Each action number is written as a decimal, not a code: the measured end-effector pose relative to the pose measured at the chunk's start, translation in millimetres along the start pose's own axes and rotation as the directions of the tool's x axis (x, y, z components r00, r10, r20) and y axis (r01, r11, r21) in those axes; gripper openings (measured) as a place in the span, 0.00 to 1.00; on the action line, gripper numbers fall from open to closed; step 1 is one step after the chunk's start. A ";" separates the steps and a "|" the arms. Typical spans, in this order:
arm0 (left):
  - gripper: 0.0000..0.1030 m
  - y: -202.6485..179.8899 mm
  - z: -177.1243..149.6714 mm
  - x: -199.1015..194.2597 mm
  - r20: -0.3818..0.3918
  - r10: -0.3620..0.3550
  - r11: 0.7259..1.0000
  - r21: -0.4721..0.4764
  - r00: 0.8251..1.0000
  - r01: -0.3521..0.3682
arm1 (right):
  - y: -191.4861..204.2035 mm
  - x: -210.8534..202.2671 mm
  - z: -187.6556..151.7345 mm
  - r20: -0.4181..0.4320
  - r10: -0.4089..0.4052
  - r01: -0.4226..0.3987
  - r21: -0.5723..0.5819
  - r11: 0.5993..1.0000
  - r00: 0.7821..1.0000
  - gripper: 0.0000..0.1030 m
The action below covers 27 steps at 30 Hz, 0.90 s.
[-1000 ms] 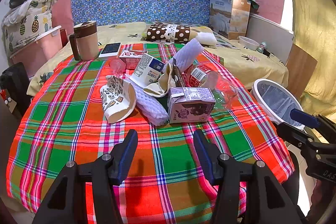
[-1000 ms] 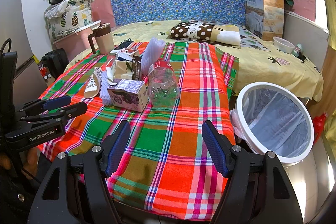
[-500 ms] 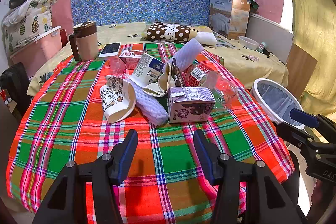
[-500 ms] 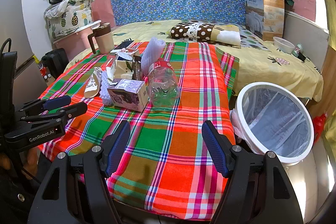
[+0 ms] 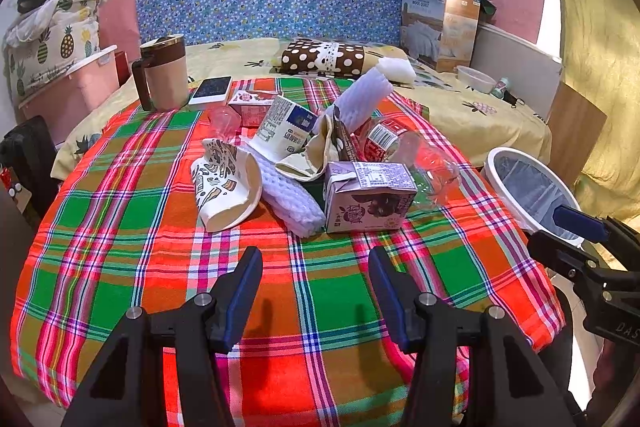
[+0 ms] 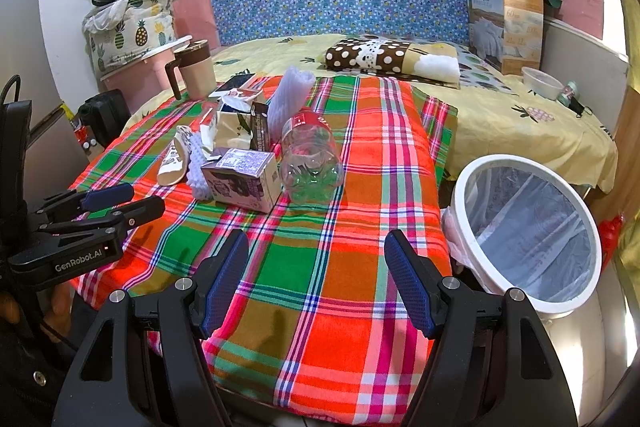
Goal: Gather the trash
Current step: 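Grasp the clear red-label bottle with the right tool while the left tool grasps the patterned paper cup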
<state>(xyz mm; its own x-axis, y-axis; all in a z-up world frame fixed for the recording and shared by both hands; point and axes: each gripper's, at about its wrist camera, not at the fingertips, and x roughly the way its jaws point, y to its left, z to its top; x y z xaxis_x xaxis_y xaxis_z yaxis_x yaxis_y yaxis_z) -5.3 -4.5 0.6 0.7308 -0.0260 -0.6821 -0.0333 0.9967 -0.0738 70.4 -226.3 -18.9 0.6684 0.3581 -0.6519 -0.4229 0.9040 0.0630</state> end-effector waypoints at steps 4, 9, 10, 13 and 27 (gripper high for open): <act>0.53 6.6 1.5 6.7 -0.013 0.003 1.000 -0.006 1.000 -0.004 | -2.1 8.5 6.0 -0.009 0.007 -0.007 0.002 1.000 1.000 0.70; 0.53 21.8 6.2 19.9 -0.030 0.008 0.999 -0.035 1.000 -0.009 | -3.6 24.8 17.9 -0.013 0.012 -0.012 -0.014 1.000 1.000 0.70; 0.53 26.6 7.8 23.1 -0.034 0.010 0.999 -0.045 0.999 -0.011 | -4.0 29.3 21.2 -0.013 0.015 -0.015 -0.016 1.000 1.000 0.70; 0.53 40.4 14.0 30.6 -0.035 0.014 0.997 -0.079 0.999 -0.016 | -4.9 42.5 27.9 -0.028 0.022 -0.023 -0.018 1.000 0.999 0.70; 0.53 81.6 51.5 63.7 -0.028 0.003 0.976 -0.216 1.000 -0.009 | -6.6 74.3 50.5 -0.062 0.086 -0.087 -0.013 0.996 0.994 0.70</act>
<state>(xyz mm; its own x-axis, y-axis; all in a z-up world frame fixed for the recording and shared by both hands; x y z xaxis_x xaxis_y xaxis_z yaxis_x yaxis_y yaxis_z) 73.7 79.1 -11.5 0.7111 -0.0250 -0.7027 -0.1863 0.9569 -0.2226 153.7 -193.8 -29.6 0.5902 0.4198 -0.6895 -0.4876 0.8661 0.1099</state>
